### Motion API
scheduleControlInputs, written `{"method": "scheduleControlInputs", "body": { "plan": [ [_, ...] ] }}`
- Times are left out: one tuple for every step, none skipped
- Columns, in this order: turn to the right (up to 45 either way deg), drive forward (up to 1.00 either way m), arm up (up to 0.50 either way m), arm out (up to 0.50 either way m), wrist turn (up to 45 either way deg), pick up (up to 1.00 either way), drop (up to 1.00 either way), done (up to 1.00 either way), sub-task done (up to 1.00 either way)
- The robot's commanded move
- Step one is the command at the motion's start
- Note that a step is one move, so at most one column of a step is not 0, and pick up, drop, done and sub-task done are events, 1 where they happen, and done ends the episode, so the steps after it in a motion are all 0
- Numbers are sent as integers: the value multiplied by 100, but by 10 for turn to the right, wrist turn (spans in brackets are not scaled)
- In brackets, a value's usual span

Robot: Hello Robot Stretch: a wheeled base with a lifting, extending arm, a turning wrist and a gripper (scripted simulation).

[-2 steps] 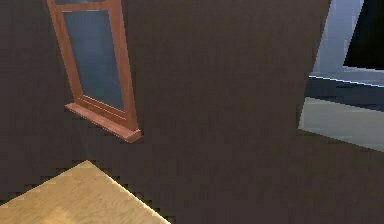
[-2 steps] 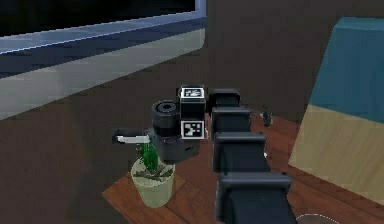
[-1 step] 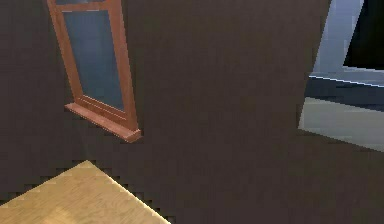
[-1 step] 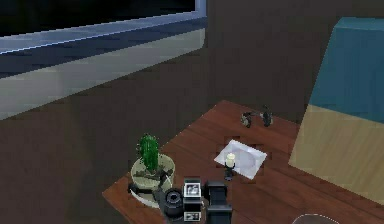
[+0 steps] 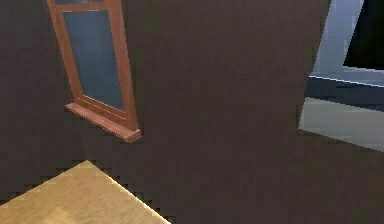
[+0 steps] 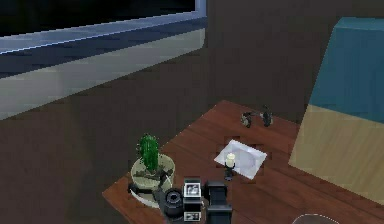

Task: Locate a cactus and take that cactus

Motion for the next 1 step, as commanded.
{"method": "scheduleControlInputs", "body": {
  "plan": [
    [0,0,10,0,0,0,0,0,0]
  ]
}}
